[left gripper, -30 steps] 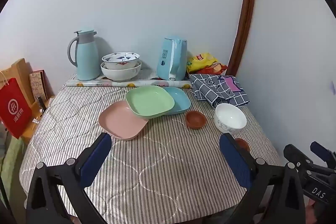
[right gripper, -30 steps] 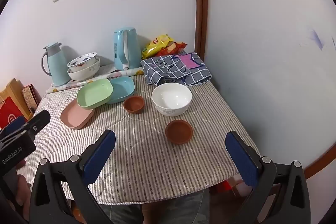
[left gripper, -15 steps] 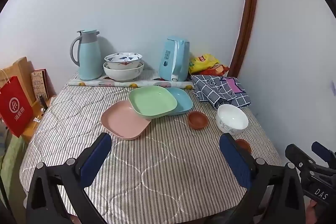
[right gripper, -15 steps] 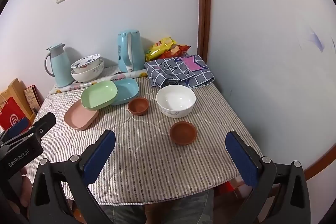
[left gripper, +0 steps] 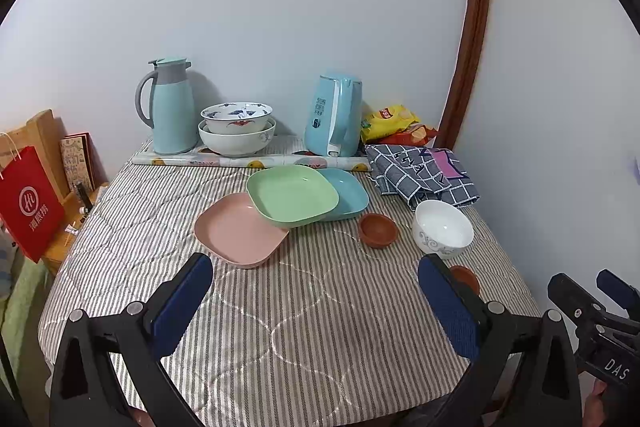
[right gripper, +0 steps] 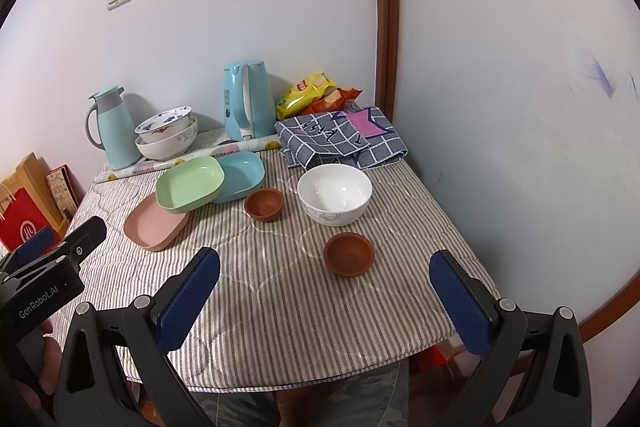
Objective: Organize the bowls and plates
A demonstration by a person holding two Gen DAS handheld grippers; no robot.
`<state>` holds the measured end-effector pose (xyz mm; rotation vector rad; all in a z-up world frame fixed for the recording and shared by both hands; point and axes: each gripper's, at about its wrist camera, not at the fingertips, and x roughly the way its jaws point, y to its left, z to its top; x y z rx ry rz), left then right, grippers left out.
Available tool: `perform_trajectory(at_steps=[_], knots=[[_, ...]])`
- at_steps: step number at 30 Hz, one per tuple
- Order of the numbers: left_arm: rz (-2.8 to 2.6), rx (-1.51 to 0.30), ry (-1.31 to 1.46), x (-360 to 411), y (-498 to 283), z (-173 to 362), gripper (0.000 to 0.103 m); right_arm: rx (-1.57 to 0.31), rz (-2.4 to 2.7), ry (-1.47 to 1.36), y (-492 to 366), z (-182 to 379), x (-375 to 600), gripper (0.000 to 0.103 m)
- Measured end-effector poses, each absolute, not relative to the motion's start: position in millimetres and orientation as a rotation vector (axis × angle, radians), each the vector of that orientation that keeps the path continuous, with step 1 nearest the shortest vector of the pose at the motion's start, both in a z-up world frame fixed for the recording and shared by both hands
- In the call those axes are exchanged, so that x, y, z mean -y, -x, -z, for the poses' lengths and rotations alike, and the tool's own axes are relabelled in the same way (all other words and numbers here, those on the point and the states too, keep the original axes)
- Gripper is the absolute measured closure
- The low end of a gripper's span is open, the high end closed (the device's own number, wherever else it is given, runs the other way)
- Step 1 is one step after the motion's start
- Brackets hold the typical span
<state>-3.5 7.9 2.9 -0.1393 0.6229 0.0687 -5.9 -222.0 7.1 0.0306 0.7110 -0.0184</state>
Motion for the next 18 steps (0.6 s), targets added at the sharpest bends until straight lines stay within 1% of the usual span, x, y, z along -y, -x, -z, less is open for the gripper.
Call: perform_trajectory(at_steps=[18], knots=[[-0.073,-0.618,0.135,-6.4,5.3,-1.5,0.000,-0.700,0.010,-0.025,11.2,-7.7,218.7,0.000]])
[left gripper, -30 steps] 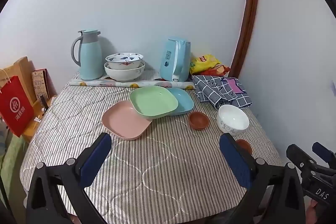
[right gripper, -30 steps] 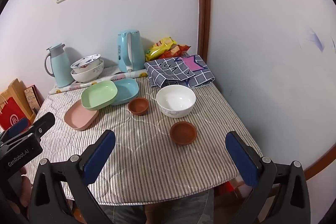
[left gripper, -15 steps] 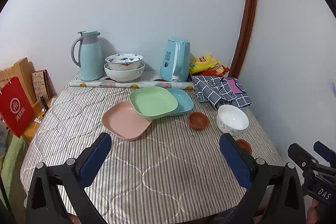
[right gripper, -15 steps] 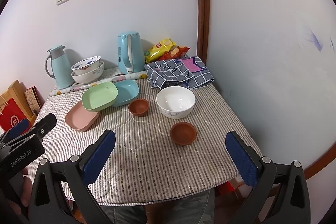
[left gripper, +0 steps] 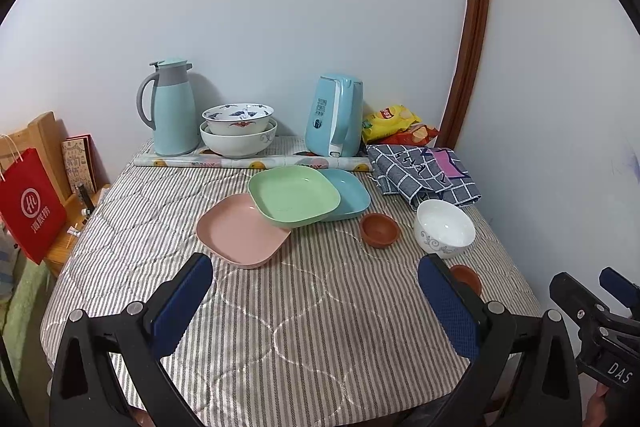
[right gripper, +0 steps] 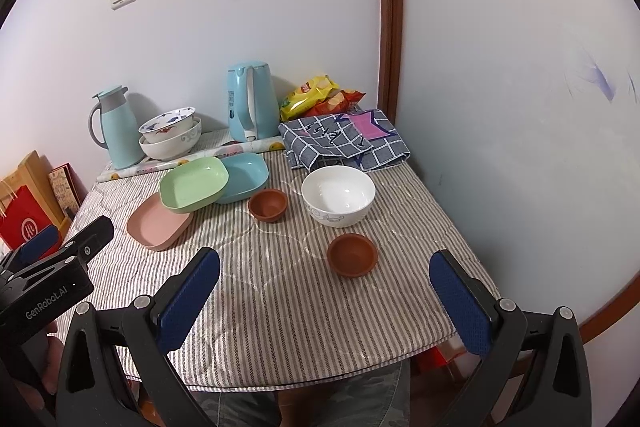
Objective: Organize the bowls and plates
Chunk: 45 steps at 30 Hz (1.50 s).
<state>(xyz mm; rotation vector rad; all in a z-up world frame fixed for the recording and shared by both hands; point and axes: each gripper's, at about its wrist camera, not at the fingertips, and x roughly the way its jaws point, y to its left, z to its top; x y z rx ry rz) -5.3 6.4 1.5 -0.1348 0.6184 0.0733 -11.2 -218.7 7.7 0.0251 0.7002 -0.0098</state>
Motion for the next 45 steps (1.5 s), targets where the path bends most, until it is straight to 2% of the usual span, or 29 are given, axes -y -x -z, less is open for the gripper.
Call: perform_trajectory(at_steps=[45], knots=[[-0.071,-0.609,0.133,-8.9,6.2,-3.3,0.000,-0.682,0.000,-0.021,14.7,-11.9,215.4,0.000]])
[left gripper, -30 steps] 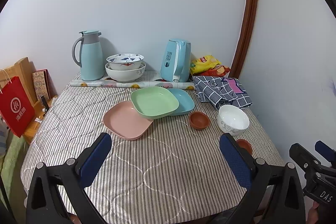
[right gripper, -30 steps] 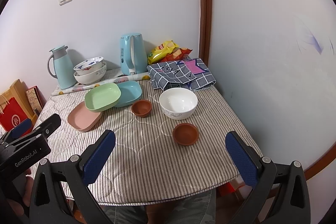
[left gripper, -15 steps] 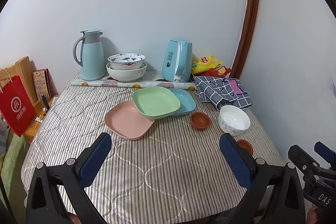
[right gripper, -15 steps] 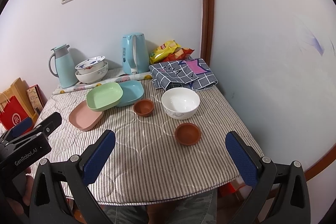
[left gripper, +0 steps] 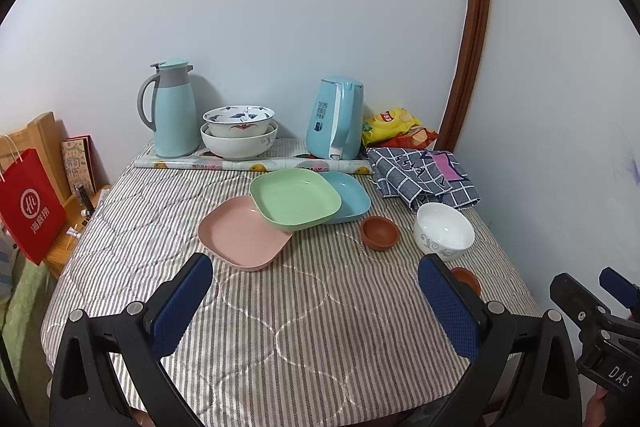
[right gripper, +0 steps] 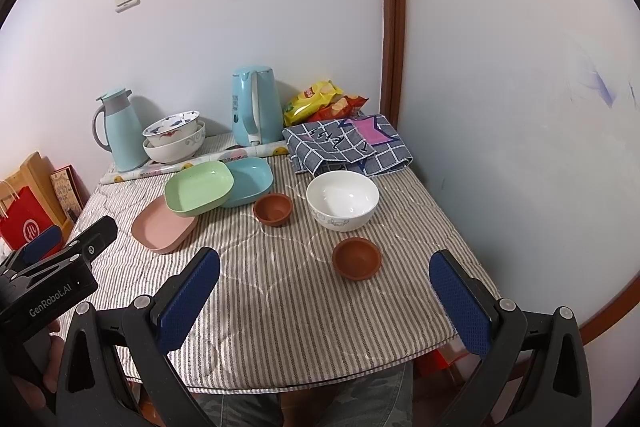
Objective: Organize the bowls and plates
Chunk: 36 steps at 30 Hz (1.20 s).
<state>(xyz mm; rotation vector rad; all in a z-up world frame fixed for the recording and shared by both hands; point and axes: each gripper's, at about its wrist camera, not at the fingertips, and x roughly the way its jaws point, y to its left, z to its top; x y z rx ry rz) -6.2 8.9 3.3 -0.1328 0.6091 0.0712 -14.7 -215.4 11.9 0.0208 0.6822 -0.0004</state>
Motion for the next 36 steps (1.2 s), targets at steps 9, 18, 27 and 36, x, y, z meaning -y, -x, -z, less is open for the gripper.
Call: perform_trajectory(at_steps=[9,18,27,36], knots=[[-0.053,-0.603,0.133,-4,1,-7,0.000,-0.677,-0.009,-0.016,12,-16,213,0.000],[-0.047,-0.626,0.120,0,-22,-3,0.000,-0.672,-0.017,-0.033,-3,-18,215,0.000],[-0.075,-0.709,0.138,-18,-62,22,0.000,-0.689,-0.026,-0.054,-39,1,213,0.001],[-0.115,-0.780,0.171,-45,-102,56,0.001,-0.754,-0.110,-0.045,-95,26,188,0.003]])
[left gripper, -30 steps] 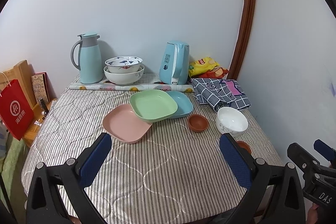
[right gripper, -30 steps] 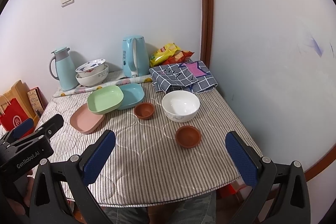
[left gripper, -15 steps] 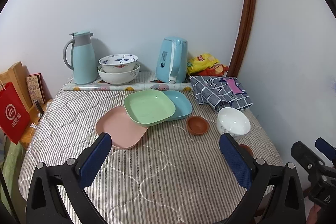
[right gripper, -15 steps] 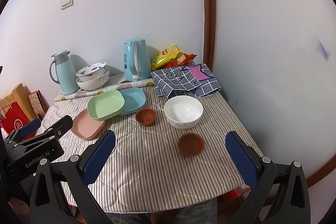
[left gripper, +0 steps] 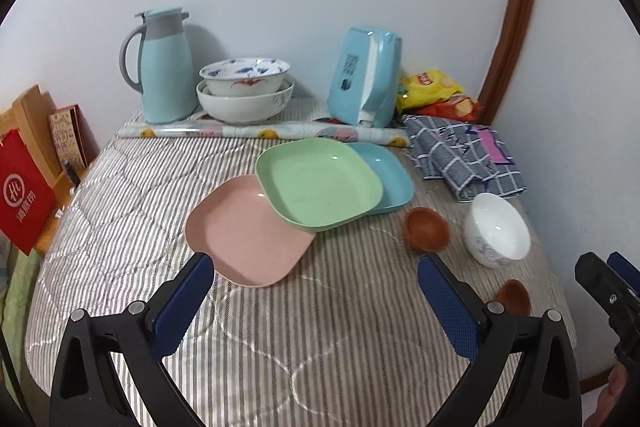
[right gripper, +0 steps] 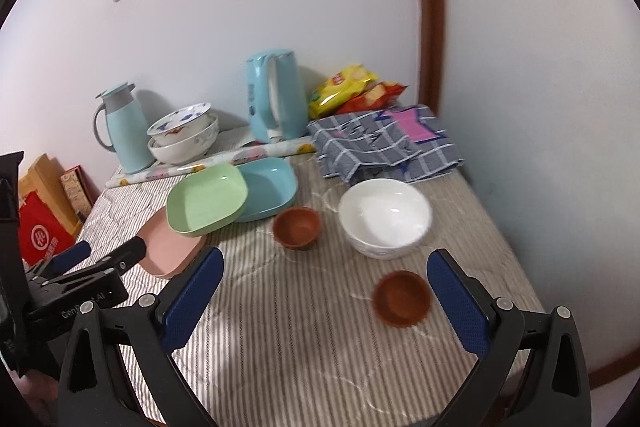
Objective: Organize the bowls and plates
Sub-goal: 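Reach both tools to the green square plate and close on its rim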
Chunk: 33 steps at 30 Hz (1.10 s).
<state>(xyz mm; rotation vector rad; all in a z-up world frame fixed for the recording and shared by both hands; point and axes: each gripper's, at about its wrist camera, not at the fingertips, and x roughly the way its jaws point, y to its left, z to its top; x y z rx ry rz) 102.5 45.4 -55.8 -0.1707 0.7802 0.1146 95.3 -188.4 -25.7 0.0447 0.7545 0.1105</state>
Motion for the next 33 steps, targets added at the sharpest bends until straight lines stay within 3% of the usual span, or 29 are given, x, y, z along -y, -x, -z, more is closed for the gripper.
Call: perform_trajectory(at_steps=[6,13,16,20,33], knots=[[-0.122,-0.813,0.184,-64,-129,74,0.009,-0.813,-0.147,-0.012,-133,46,165,0.010],[-0.145,-0.845,0.199,-88,-159,90,0.011,-0.848,-0.169,0.024,-177,63,136,0.020],[-0.141,-0.856,0.210,-96,-174,94,0.018,-0.860,-0.177,0.027,-191,69,125,0.021],[-0.127,-0.868,0.215,-104,-196,99,0.022,-0.888,-0.195,0.030,-210,77,107,0.031],[-0.095,-0.870,0.217,-121,-247,115,0.022,-0.942,-0.178,0.012,-256,108,78,0.031]])
